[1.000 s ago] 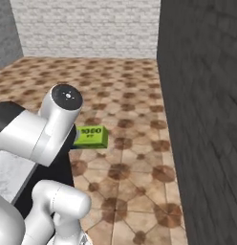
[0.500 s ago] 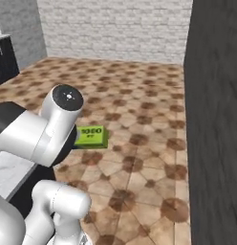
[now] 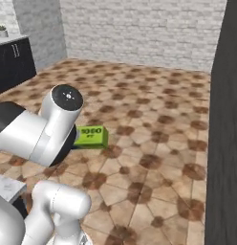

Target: Retrieve the tupperware and aluminum foil from the cabinet and place them on the dining counter near the plate with tomato and fish to prepare for storing leftovers.

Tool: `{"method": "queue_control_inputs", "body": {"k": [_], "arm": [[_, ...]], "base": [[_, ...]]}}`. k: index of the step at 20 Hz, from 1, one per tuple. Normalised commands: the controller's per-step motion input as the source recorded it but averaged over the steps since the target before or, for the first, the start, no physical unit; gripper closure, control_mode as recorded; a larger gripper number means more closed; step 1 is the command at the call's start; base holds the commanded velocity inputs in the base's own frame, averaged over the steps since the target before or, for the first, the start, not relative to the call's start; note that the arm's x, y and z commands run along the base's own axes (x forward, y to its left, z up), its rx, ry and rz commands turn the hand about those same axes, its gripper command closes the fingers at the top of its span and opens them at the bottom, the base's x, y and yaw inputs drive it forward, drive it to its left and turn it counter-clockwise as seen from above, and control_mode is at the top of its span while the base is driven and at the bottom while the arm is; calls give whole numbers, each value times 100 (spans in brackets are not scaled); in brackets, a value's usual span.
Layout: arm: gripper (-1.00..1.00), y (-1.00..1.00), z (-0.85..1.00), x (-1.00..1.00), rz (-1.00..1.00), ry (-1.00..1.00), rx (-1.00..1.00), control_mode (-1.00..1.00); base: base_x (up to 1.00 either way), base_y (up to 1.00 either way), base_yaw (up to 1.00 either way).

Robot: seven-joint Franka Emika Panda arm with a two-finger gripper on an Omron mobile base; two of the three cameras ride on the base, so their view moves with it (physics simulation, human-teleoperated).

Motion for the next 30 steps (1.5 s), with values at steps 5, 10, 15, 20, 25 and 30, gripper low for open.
{"method": "queue_control_inputs", "body": {"k": [5, 10, 15, 20, 25, 30], "arm": [[100, 0, 0, 0, 0, 0, 0, 100], [100, 0, 0, 0, 0, 0, 0, 100], [100, 0, 0, 0, 0, 0, 0, 100], [100, 0, 0, 0, 0, 0, 0, 100], [100, 0, 0, 0, 0, 0, 0, 100], [100, 0, 0, 0, 0, 0, 0, 100]], "base": [[100, 0, 38], [100, 0, 43], [100, 0, 45], [100, 0, 45], [100, 0, 47], [100, 0, 49]]}}
